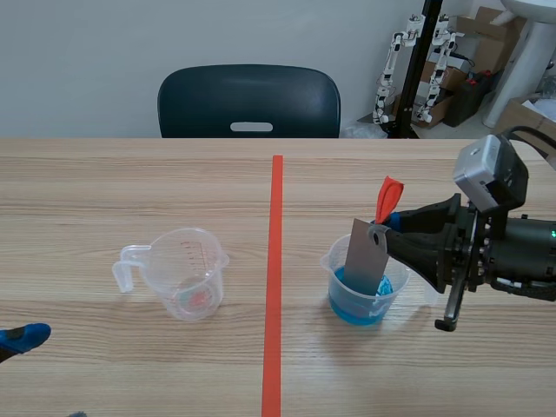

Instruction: Do the redox reaction experiment. hold the plate still in the solution

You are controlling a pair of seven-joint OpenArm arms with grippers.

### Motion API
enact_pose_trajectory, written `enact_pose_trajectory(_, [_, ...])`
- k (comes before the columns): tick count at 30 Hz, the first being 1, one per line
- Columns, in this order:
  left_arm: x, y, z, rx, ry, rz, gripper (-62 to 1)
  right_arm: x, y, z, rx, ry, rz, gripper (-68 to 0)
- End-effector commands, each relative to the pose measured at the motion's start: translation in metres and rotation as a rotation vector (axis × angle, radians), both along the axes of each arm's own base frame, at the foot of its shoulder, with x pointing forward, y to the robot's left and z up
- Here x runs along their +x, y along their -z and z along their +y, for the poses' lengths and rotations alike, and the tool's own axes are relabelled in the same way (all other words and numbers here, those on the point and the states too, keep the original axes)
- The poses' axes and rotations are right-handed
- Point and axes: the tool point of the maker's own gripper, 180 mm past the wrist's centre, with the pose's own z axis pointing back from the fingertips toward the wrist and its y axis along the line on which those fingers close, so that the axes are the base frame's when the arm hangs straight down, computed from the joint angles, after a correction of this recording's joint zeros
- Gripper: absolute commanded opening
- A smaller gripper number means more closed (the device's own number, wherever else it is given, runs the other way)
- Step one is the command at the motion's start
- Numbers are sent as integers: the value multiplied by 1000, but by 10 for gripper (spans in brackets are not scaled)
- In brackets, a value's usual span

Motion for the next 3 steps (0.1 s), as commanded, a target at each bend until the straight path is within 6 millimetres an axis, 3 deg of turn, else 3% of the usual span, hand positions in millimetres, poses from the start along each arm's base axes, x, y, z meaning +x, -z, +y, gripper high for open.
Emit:
enact_pose_trajectory(1, [-3,-10,1,-41,5,-30,-104,5,-10,-5,7,6,-26,-669])
enact_pose_trajectory(3, [-3,-10,1,-41,5,-30,-104,5,-9,-5,7,6,-25,-669])
